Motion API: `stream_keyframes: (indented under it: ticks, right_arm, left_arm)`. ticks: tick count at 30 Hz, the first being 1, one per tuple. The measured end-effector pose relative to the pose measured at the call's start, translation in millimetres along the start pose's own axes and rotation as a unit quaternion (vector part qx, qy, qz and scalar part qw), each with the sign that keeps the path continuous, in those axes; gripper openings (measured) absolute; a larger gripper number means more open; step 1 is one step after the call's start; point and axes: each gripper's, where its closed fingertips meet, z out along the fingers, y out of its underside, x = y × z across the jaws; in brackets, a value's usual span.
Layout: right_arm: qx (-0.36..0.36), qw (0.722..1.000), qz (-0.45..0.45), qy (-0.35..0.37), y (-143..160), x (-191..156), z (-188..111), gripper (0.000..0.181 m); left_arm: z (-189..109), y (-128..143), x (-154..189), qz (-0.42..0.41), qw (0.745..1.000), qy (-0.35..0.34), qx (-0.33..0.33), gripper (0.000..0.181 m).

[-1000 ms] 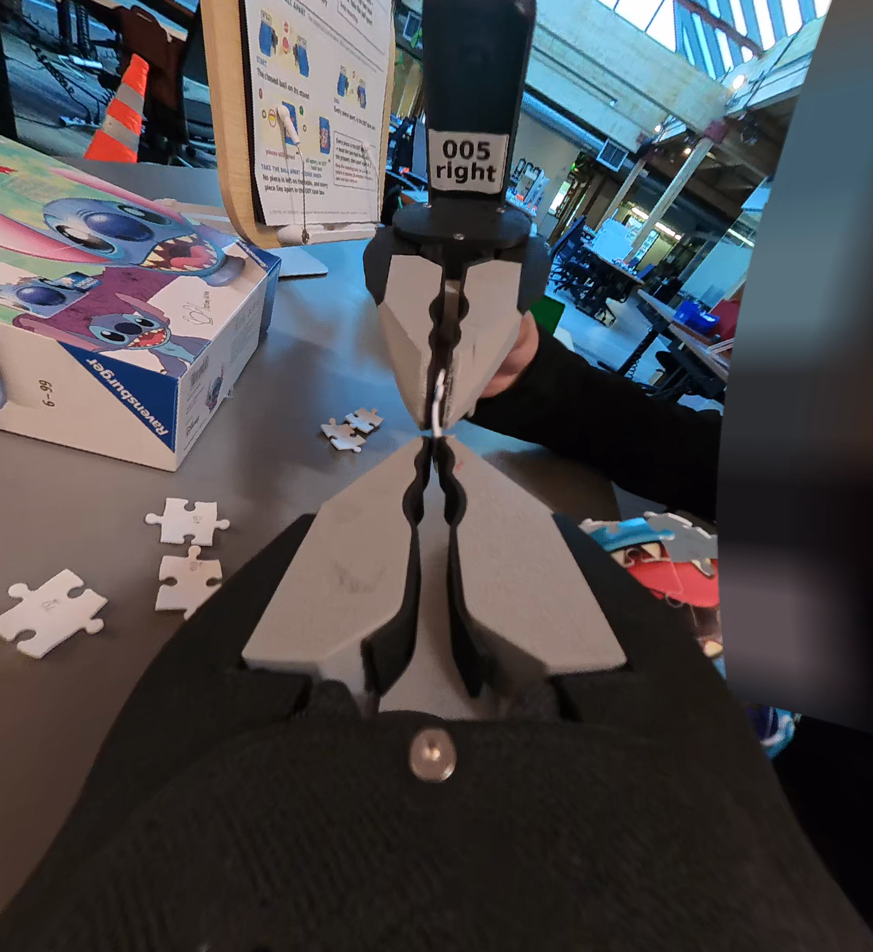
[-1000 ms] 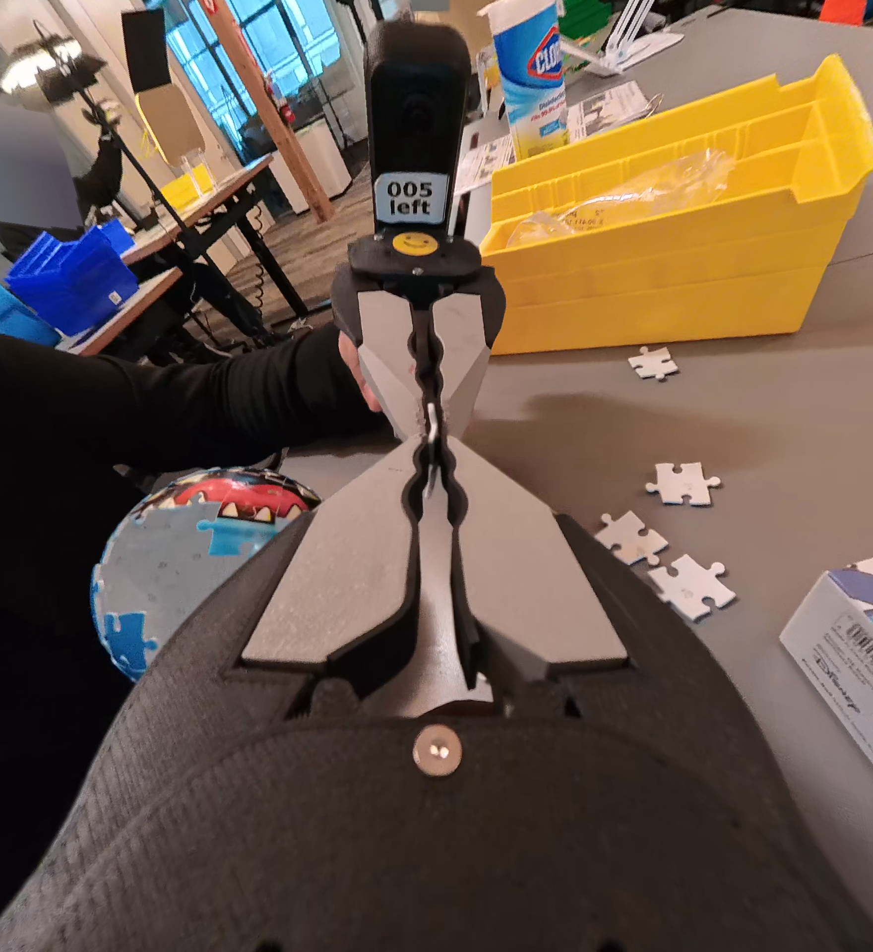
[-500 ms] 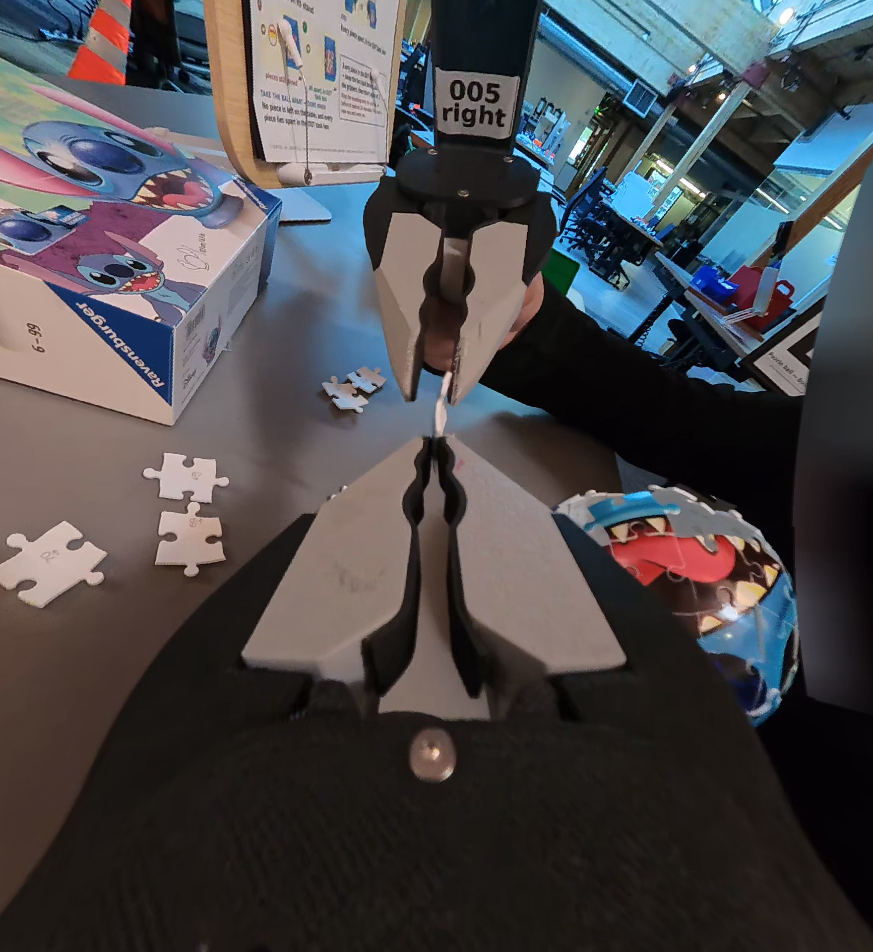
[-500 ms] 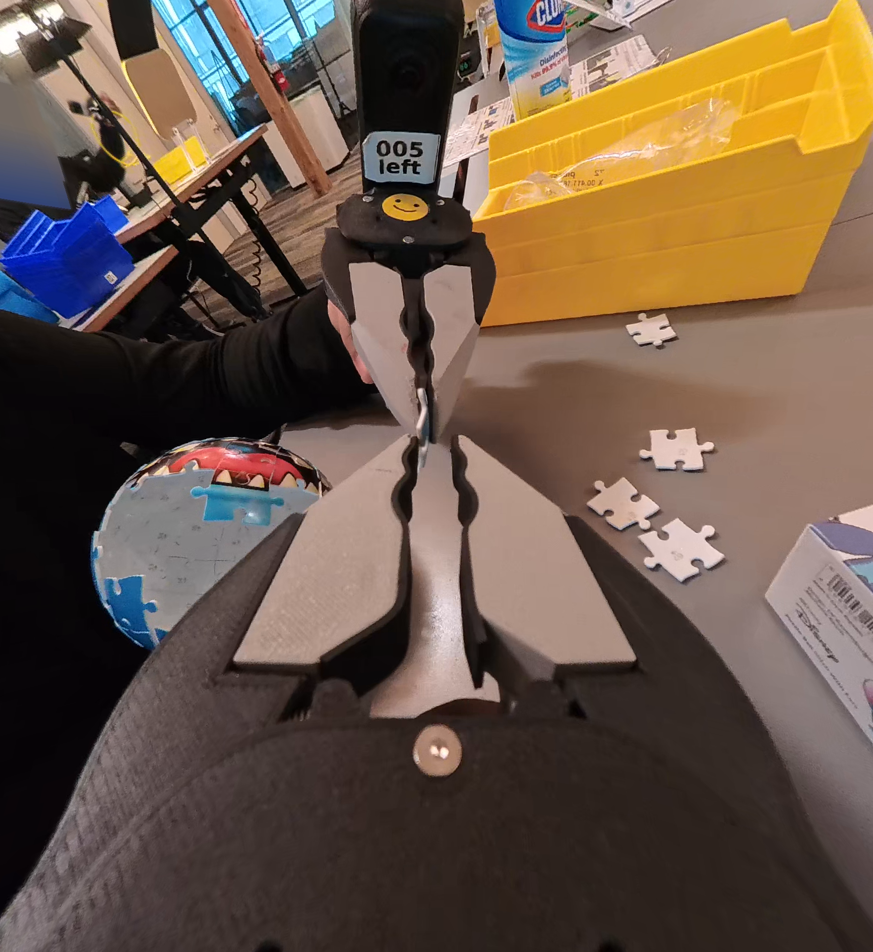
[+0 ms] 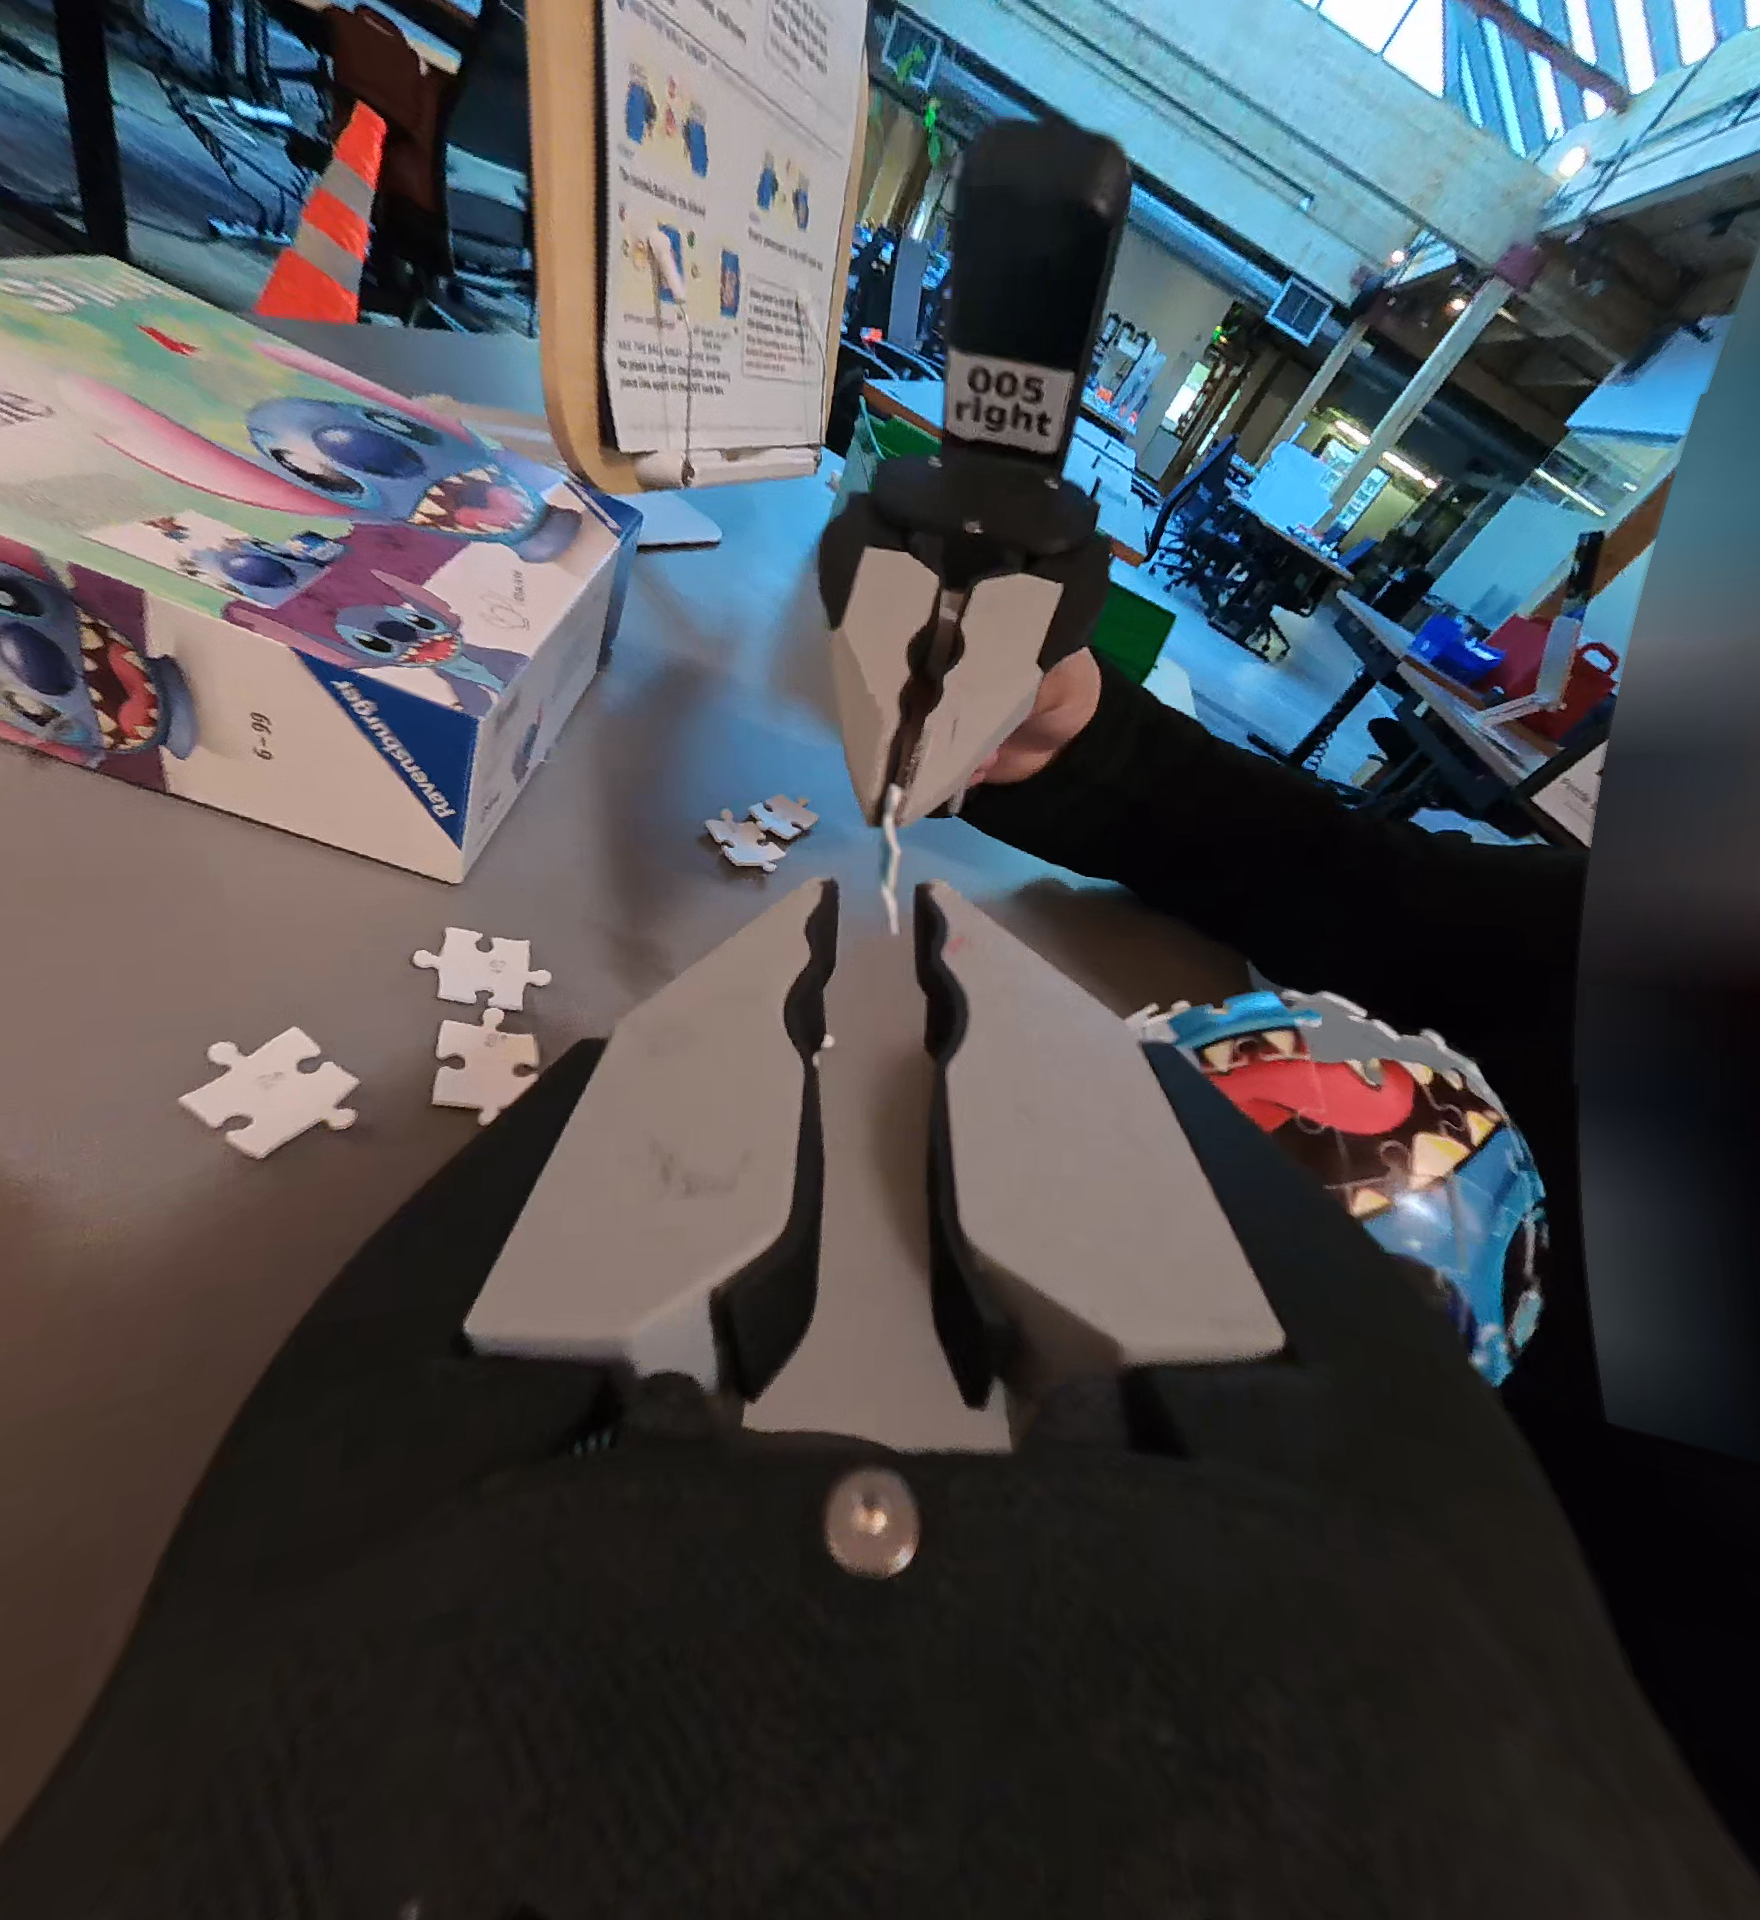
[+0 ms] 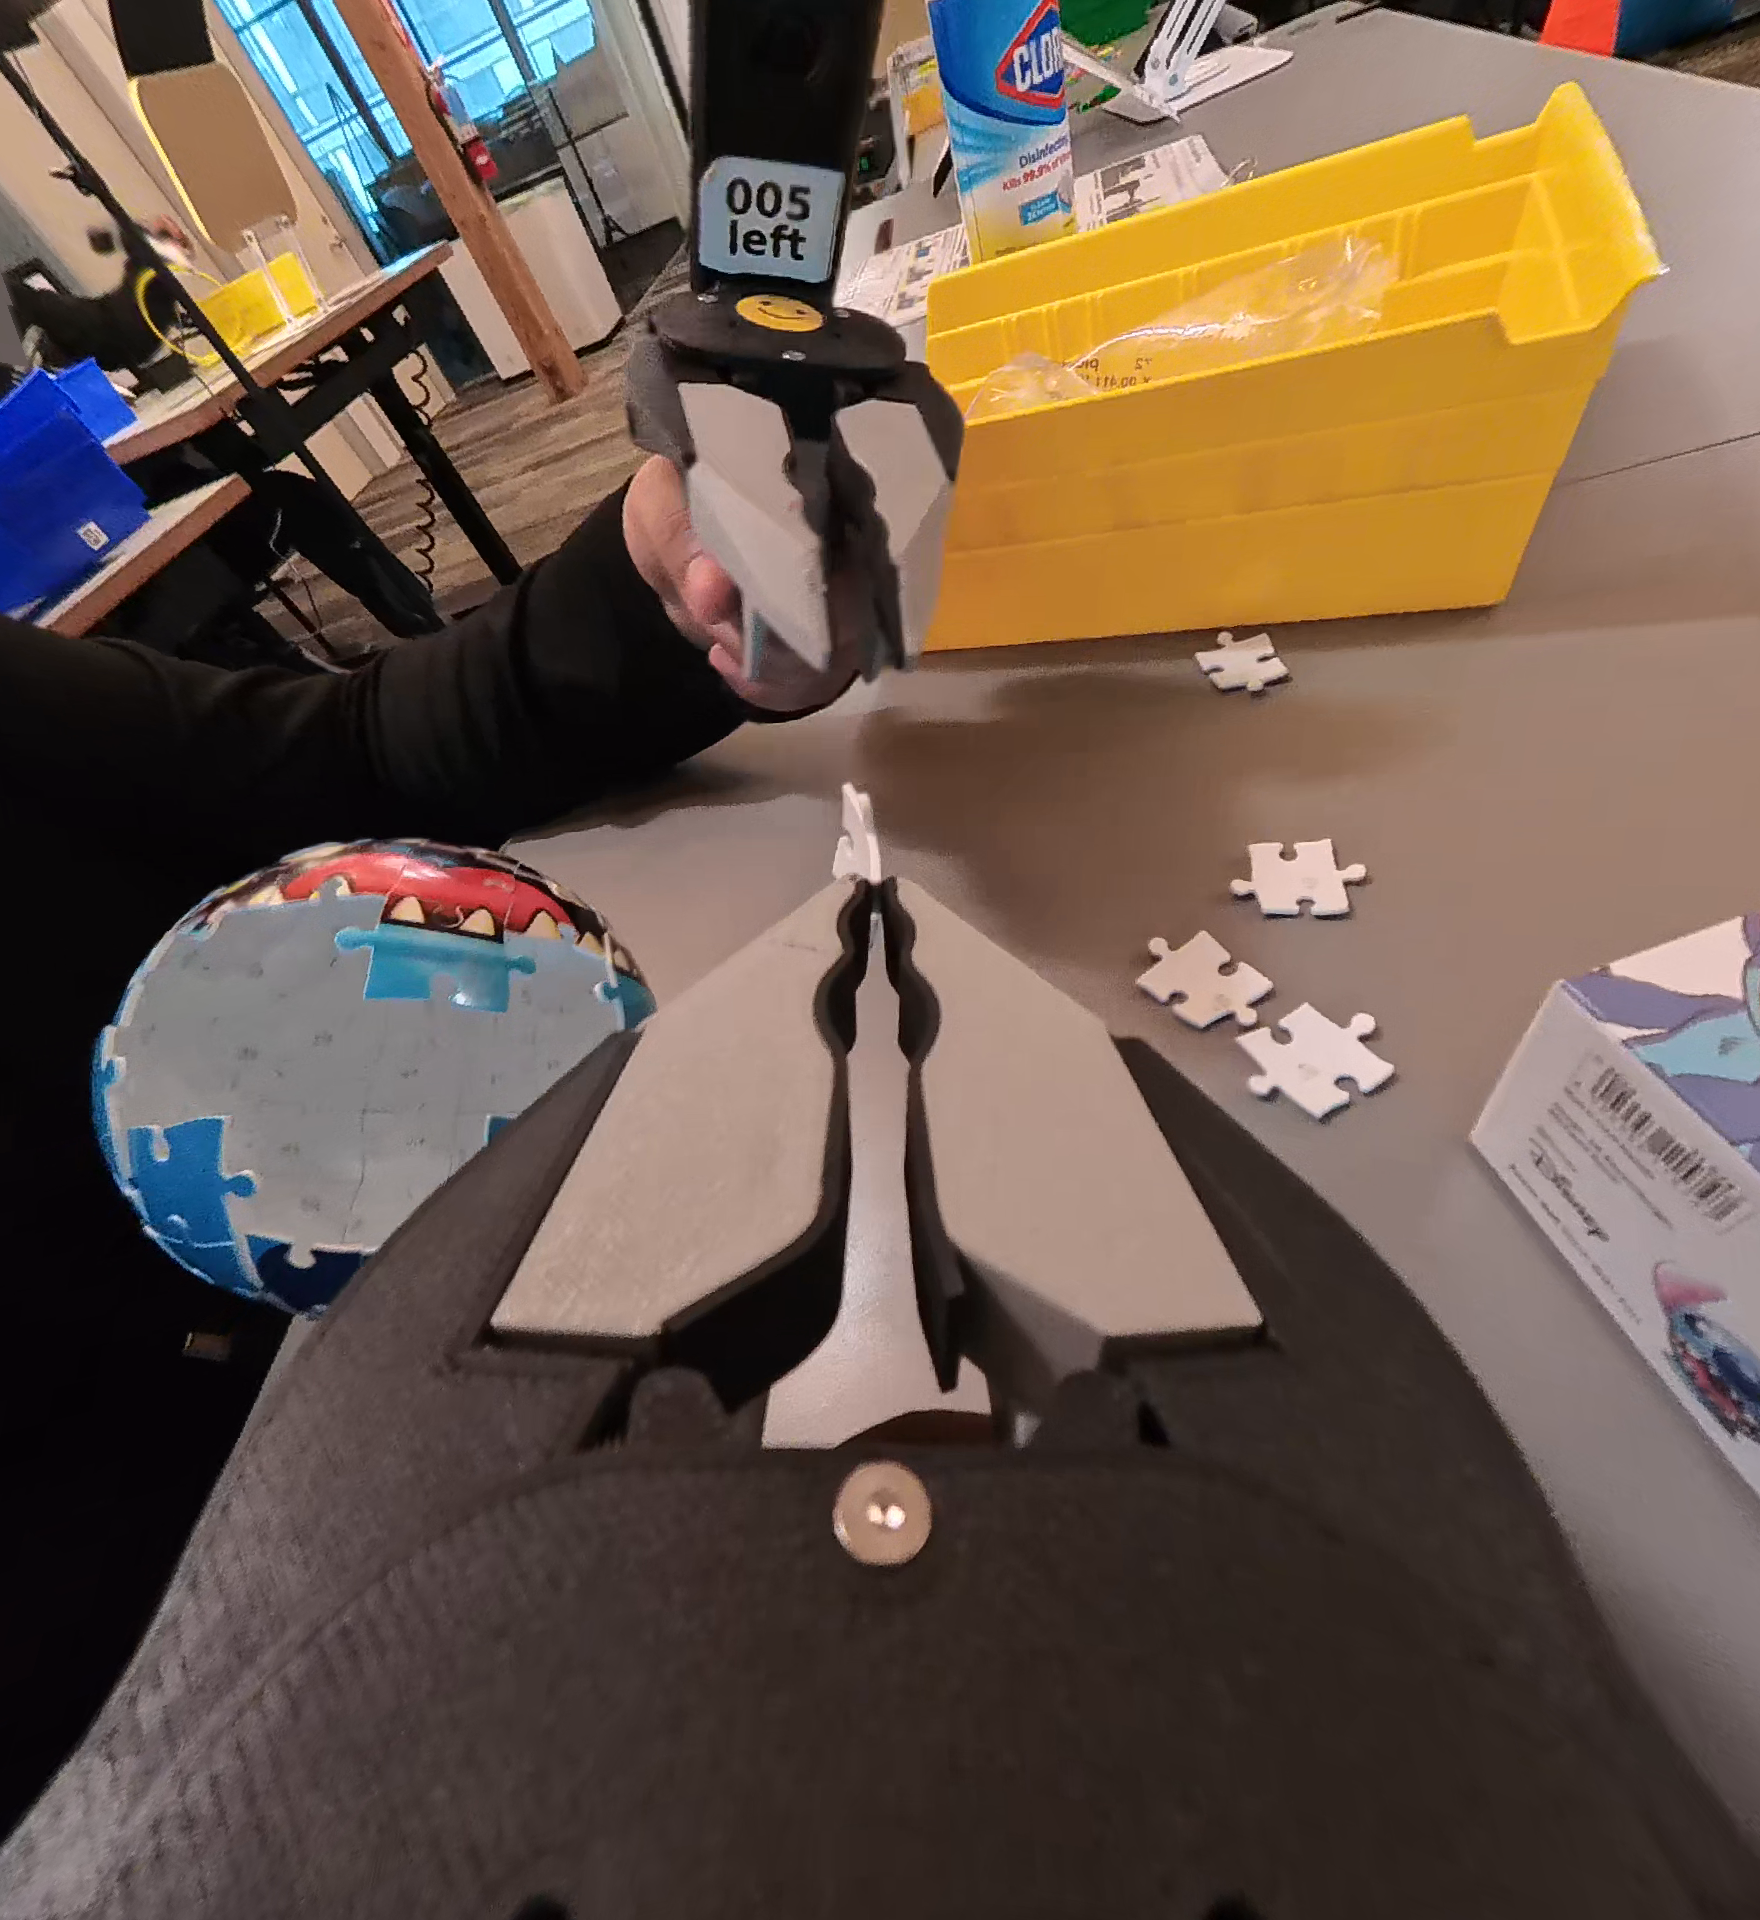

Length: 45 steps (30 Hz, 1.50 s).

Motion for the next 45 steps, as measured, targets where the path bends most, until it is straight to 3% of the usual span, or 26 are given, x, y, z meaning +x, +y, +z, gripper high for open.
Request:
stream_keyframes:
  ticks: [4,14,25,30,34,45]
  right_arm:
    - [-0.018,1.0,-0.007,0.022,7.0,-1.4,-0.2,0.0]
    - [-0.072,0.997,-0.011,0.033,24.3,-6.1,16.4,0.0]
    - [-0.059,0.998,0.032,0.018,25.5,-0.9,9.6,0.0]
    - [-0.052,0.998,0.041,0.006,26.1,-2.2,11.4,0.0]
    - [-0.045,0.998,0.042,-0.012,24.1,-8.0,12.3,0.0]
    - [-0.053,0.997,0.045,-0.021,28.4,-9.0,13.0,0.0]
  left_arm:
    - [-1.1,9.6,-10.6,0.001,1.0,-0.016,-0.011,0.013]
    - [32.8,42.6,9.9,0.037,0.995,0.002,-0.091,0.016]
    - [32.9,42.5,6.9,0.03,0.996,0.004,-0.081,0.028]
    - [37.7,48.8,7.1,0.042,0.994,-0.001,-0.096,0.02]
    - [35.9,46.1,6.5,0.043,0.995,-0.003,-0.089,0.001]
    - [34.6,45.3,7.0,0.054,0.994,-0.007,-0.091,0.0]
